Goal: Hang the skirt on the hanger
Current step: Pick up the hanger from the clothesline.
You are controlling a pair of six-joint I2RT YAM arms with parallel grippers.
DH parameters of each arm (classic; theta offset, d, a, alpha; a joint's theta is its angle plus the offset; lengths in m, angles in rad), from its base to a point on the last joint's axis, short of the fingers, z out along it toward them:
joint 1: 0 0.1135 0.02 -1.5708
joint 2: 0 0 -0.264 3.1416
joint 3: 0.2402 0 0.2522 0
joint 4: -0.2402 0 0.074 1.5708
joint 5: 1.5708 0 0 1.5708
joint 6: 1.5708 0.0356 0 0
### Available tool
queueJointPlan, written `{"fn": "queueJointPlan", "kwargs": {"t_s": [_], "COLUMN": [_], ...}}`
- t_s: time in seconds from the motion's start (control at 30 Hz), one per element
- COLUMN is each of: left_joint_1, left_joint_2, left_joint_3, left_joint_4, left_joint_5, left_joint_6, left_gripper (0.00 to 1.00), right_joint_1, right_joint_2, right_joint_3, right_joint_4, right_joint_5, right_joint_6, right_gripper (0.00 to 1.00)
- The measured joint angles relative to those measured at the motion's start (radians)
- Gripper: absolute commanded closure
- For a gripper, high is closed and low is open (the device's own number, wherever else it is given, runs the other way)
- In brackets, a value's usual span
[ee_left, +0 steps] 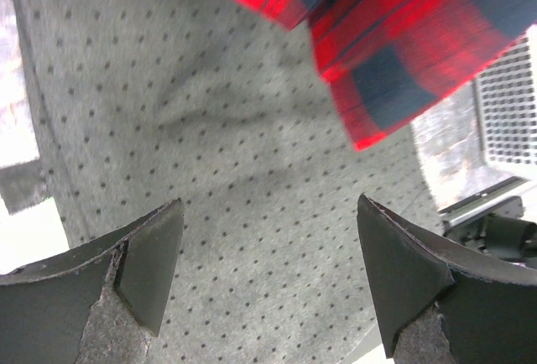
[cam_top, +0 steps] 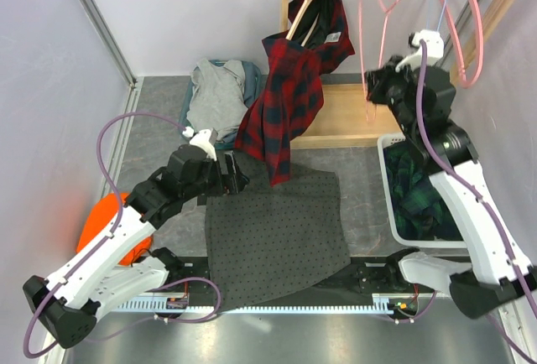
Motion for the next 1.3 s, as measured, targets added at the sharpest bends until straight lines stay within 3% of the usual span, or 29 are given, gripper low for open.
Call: {"fn": "queueJointPlan", "kwargs": {"t_s": [0.23,0.53,0.9,1.13,1.3], "left_joint_1": [0.001,-0.020,-0.252,-0.349,-0.374], "left_joint_2": [0.047,0.223,0.536,0.778,0.904], "left_joint_3": [0.105,0.211,0.511,0.752,0.833], "left_joint_4": [0.063,0.246,0.315,0.330,0.330], "left_joint_5": [0.106,0.286,0.153,0.089,0.071], "left_joint_6": [0.031,0.032,0.032,0.078,0.096], "left_gripper": [0.10,0.11,0.11,0.12,0.12], "right_joint_1": [0.001,0.027,0.032,0.032,0.033], "right_joint_2": [-0.226,-0.446,-0.564,-0.597,-0.624], "right_joint_3": [-0.293,-0.585,-0.677,-0.727,-0.731], "right_joint_4": [-0.079,-0.203,-0.274,-0.307,-0.319], "right_joint_5": [-0.201,-0.292,-0.286,-0.283,-0.284], "right_joint_6": [0.035,0.114,0.136,0.135,0.135], "right_gripper": [1.00,1.00,1.00,1.00,1.00]}}
